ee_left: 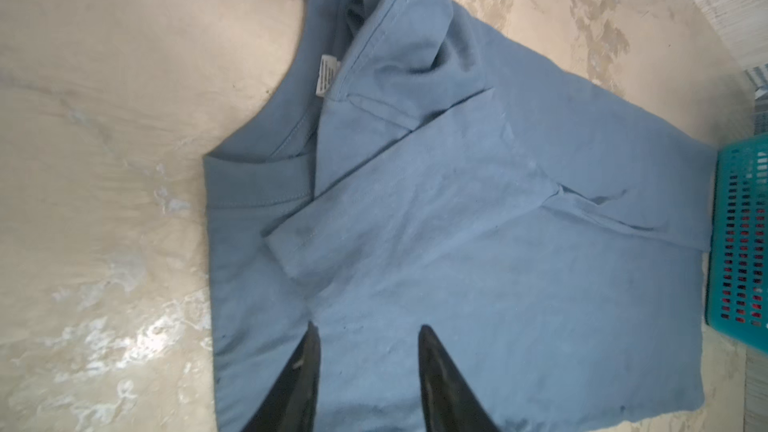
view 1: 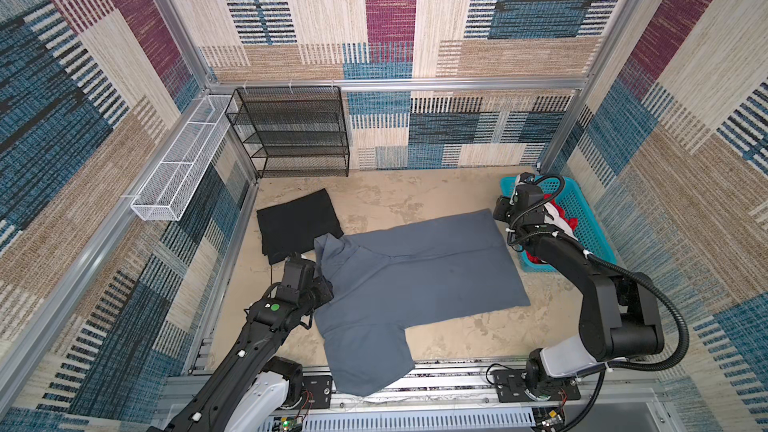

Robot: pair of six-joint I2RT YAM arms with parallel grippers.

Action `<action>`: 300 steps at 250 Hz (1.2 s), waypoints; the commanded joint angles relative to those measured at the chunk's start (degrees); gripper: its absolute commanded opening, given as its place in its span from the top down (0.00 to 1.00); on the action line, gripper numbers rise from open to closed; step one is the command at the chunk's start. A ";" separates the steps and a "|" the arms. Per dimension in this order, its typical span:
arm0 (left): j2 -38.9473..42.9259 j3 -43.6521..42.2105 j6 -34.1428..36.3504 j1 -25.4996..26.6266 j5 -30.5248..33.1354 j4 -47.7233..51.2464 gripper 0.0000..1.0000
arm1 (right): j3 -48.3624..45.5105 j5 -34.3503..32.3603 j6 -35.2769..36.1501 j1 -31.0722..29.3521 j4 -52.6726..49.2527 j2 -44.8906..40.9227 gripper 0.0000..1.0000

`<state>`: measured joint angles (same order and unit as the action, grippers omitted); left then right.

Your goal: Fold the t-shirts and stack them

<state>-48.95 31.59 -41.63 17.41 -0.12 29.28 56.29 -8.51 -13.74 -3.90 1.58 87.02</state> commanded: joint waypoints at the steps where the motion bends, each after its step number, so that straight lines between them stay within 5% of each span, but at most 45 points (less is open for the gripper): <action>1: -10.44 5.60 7.23 0.08 -2.43 -7.36 0.54 | 1.71 5.16 -0.86 -2.46 -0.18 0.03 0.46; 62: -39.45 25.82 15.71 3.34 -4.91 -7.80 0.51 | 3.08 13.20 -3.81 -12.86 -5.40 4.73 0.38; 121: -54.58 40.12 17.72 7.15 1.21 -0.09 0.55 | -3.89 20.03 -8.15 -17.78 -3.42 5.21 0.31; 234: -61.16 44.99 17.54 7.63 3.62 3.85 0.59 | -7.29 21.79 -8.34 -18.07 -3.29 3.31 0.27; 300: -59.60 44.14 16.81 7.94 4.32 4.54 0.89 | -7.70 22.27 -8.32 -18.07 -2.97 3.74 0.27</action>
<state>-110.06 76.18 -25.32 25.26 3.05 32.73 48.66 12.91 -21.56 -21.89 -2.83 90.63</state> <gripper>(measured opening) 0.143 0.732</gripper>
